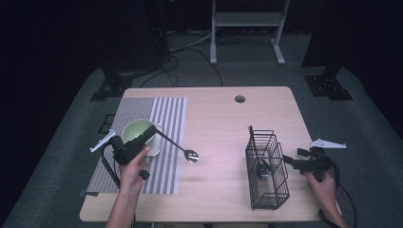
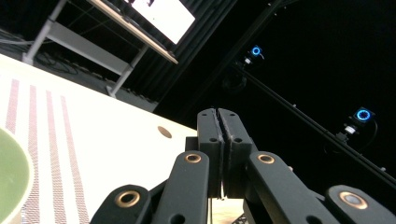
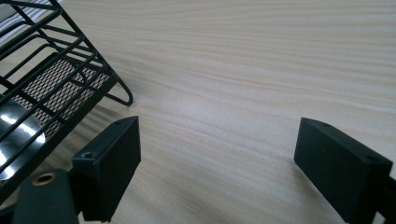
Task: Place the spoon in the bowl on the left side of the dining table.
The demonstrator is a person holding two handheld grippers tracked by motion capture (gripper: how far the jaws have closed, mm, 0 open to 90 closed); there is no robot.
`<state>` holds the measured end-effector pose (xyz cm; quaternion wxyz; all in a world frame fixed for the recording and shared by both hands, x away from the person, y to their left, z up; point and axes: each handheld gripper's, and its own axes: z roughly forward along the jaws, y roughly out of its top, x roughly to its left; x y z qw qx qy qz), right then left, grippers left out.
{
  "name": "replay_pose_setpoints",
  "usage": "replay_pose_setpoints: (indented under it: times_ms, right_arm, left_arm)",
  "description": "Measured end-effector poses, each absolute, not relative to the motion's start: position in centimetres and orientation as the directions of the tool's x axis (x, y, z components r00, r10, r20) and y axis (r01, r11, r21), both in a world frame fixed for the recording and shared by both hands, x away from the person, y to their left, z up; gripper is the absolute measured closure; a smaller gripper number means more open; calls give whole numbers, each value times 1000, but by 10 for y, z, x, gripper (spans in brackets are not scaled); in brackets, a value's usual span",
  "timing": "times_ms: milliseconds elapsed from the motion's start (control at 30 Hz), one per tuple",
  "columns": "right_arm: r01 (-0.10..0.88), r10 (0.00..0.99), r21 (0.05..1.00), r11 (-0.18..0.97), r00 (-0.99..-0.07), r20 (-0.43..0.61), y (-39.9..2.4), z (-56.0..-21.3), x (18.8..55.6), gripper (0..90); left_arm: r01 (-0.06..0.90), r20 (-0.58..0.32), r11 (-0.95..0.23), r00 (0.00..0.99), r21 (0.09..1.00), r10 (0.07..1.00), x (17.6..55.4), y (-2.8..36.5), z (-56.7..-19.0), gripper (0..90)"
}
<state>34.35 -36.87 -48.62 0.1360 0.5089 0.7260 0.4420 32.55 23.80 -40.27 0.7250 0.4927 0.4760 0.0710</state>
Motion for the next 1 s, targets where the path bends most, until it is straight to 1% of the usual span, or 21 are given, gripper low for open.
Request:
replay_pose_setpoints:
  times_ms: [433,1000]
  right_arm:
    - [620,859,779,90,-445,254,-369,-486,344,136]
    - [622,860,778,94,-445,251,-369,-486,344,136]
  left_arm:
    - [345,-631,531,486,774,604,328,257,-408,886]
    - [334,-626,530,452,779,636,336,276,-403,886]
